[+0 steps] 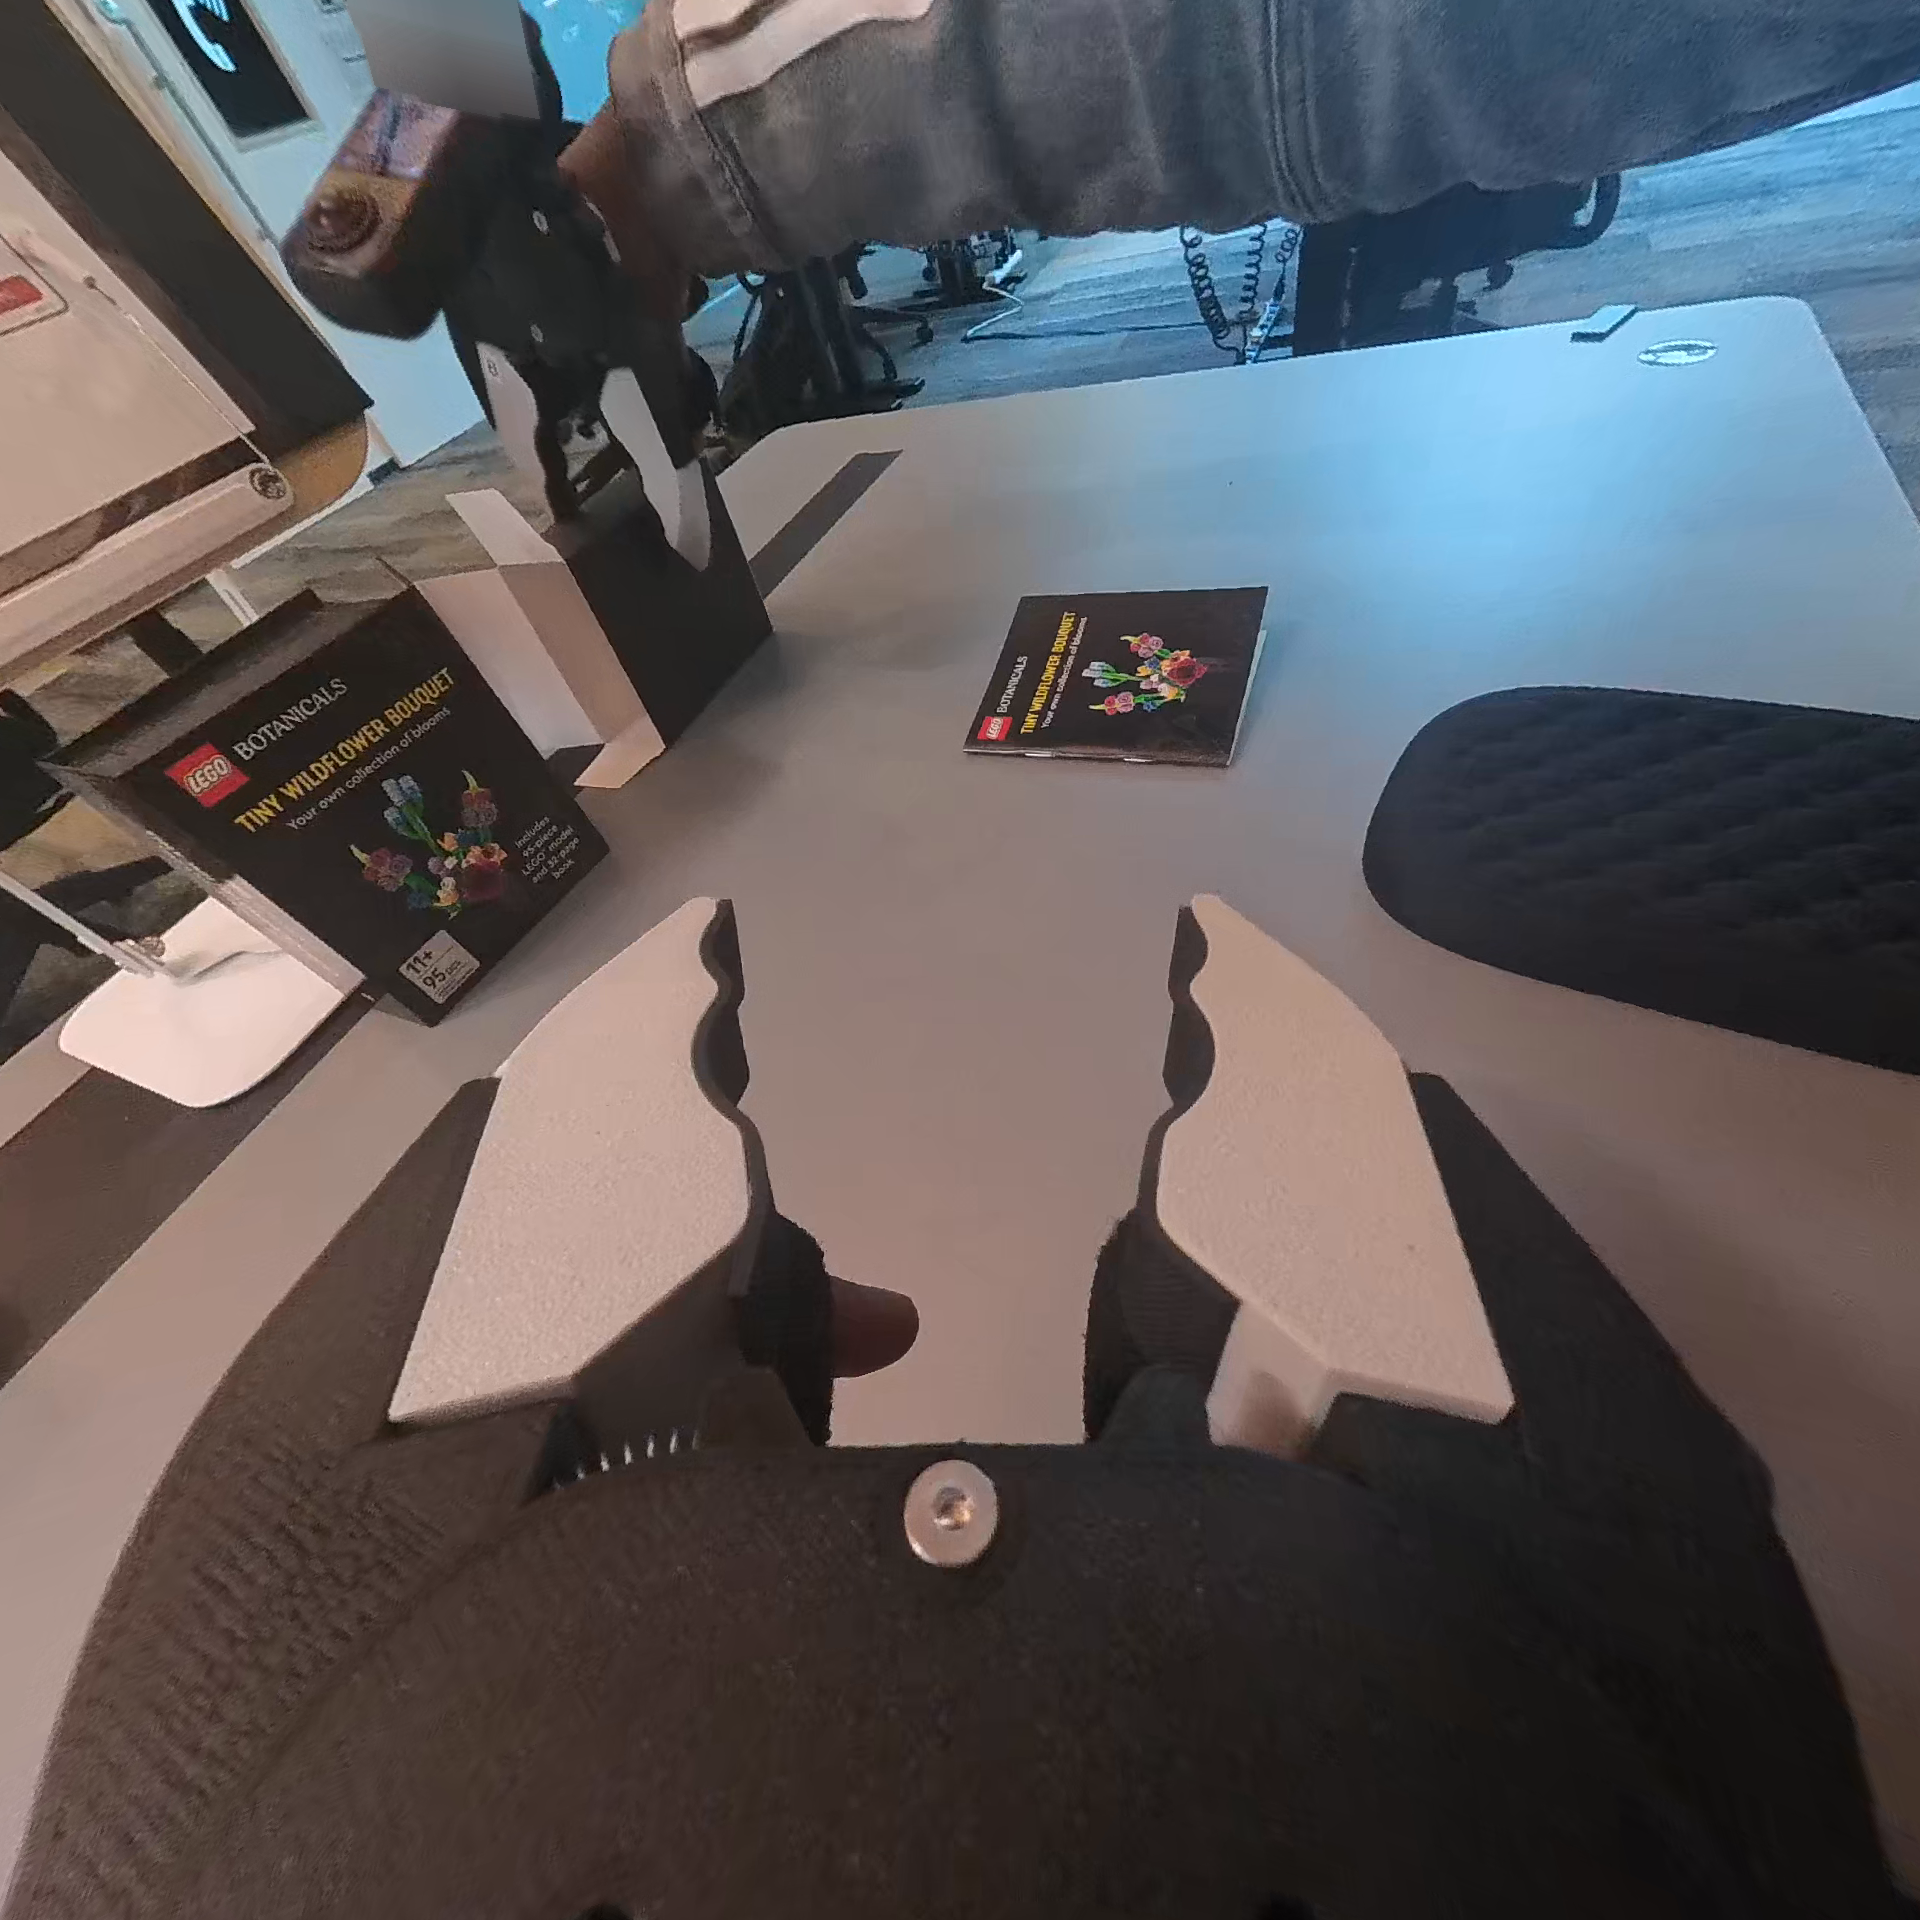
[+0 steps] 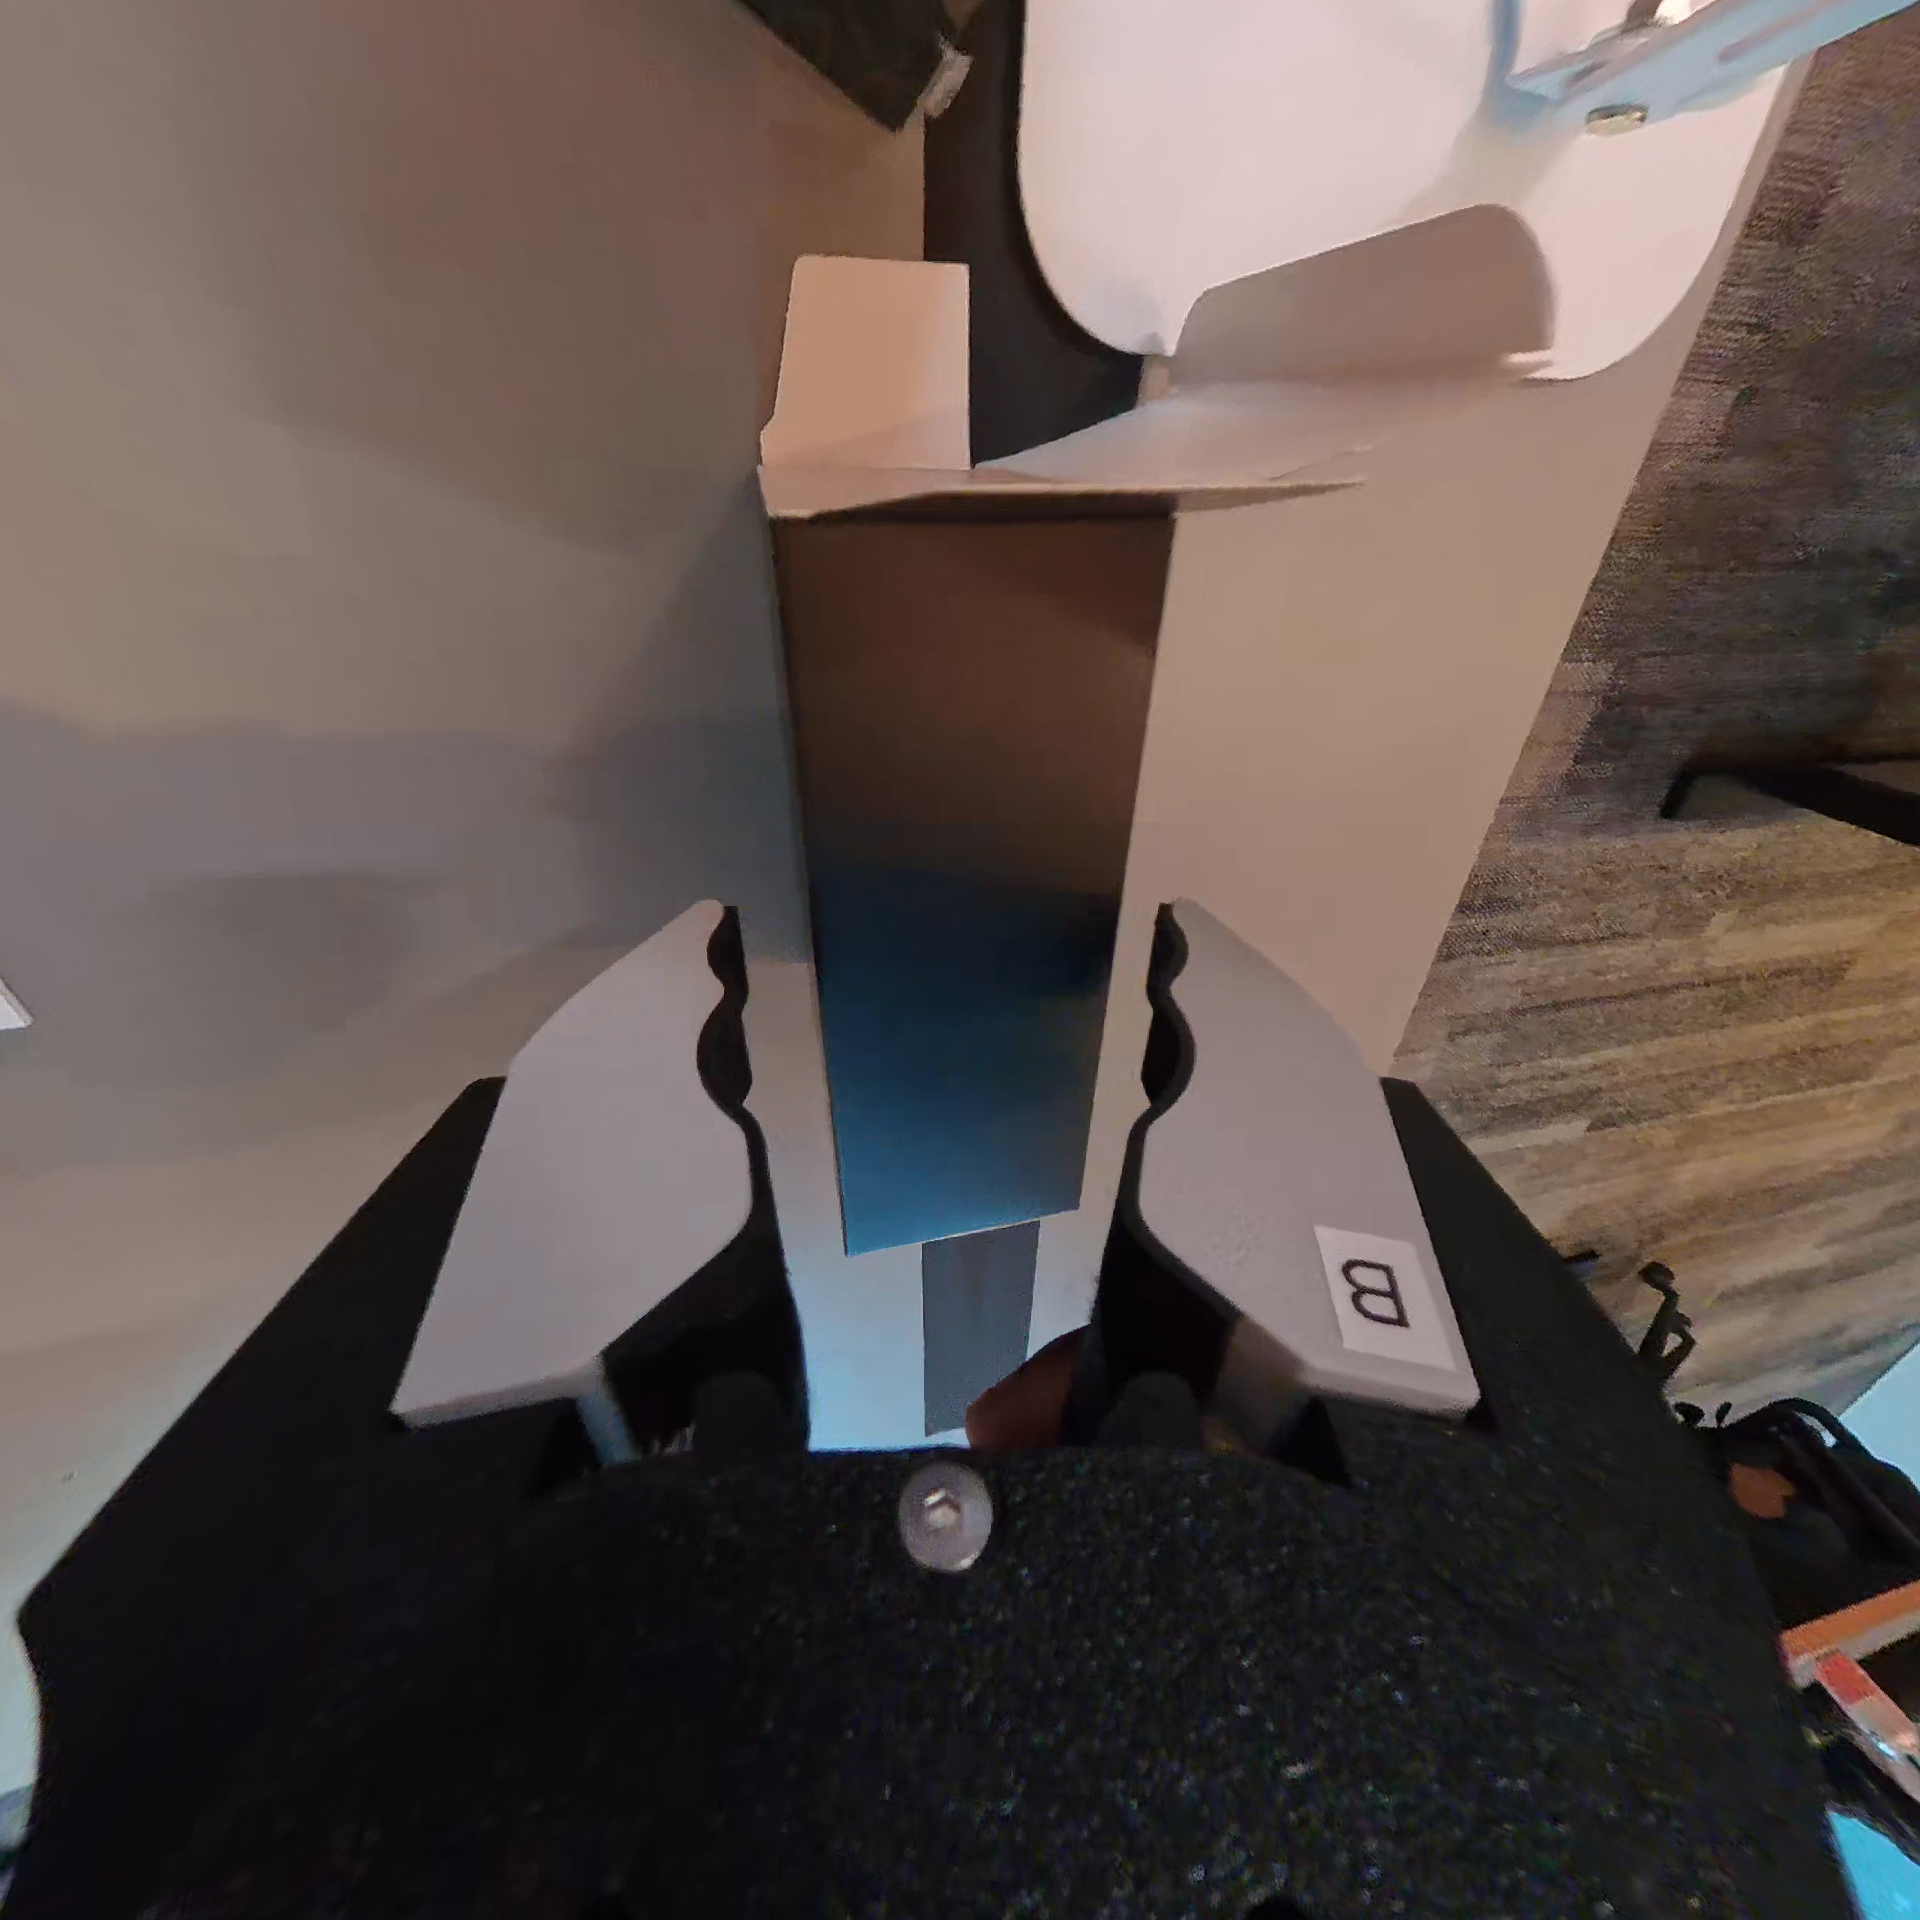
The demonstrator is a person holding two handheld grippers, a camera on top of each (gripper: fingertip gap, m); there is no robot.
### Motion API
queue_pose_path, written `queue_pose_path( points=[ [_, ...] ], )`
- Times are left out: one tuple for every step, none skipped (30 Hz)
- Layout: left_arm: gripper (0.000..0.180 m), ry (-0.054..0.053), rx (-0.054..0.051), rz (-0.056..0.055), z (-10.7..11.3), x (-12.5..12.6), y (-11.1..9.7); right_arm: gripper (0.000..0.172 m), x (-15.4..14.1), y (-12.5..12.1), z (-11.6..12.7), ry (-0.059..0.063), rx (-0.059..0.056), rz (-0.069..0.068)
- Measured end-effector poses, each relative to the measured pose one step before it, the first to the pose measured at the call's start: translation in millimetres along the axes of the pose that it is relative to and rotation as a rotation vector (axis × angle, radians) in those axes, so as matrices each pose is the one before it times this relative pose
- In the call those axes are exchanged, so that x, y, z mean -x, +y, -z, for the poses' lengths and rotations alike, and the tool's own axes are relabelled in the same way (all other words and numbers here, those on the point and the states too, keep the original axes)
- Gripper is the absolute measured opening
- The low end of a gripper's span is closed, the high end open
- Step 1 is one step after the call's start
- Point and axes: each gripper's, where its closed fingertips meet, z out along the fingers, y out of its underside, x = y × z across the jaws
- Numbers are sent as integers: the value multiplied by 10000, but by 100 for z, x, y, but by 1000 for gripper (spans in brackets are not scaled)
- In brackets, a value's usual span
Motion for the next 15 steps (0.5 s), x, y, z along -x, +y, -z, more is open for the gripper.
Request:
queue_pose_path(
  points=[
    [79, -19, 36, -24, -50, 30, 53, 76, -118, -104, 204, 46, -98, -63],
    [79, -10, 12, -12, 5, 1, 10, 77, -45, -82, 234, 36, -114, -47],
    [79, -13, -18, 28, -38, 30, -23, 79, -142, -214, 281, 69, -139, -54],
    [79, 5, -48, 57, 34, -31, -92, 81, -107, -127, 315, 102, -152, -82],
    [79, 12, -46, 57, 84, -77, -94, 83, -80, -55, 379, 137, -150, -122],
    [80, -24, -27, 43, 44, -57, -105, 84, -47, -124, 515, 155, -220, -160],
    [80, -72, 11, 36, 143, -63, -72, 86, 15, -285, 649, 185, -336, -200],
    [80, -60, 52, 51, 174, -77, -47, 88, 137, -572, 811, 199, -509, -227],
    [80, -39, 73, 89, 176, -146, 6, 89, 234, -890, 952, 259, -699, -243],
    [80, -58, 49, 127, 166, -144, -42, 90, 386, -1118, 1016, 259, -797, -251],
    [80, -89, 28, 157, 342, -147, -3, 94, 628, -1283, 1021, 202, -838, -262],
    [80, -86, 53, 154, 445, -179, 0, 95, 883, -1409, 964, 129, -863, -293],
    [80, -168, 95, 144, 534, -75, 54, 97, 1262, -1464, 868, -23, -843, -267],
    [81, -228, 130, 134, 632, 56, 156, 98, 1581, -1463, 717, -106, -802, -193],
    [80, -218, 185, 140, 723, 140, 244, 98, 1543, -1390, 516, -19, -731, -204]
  ],
)
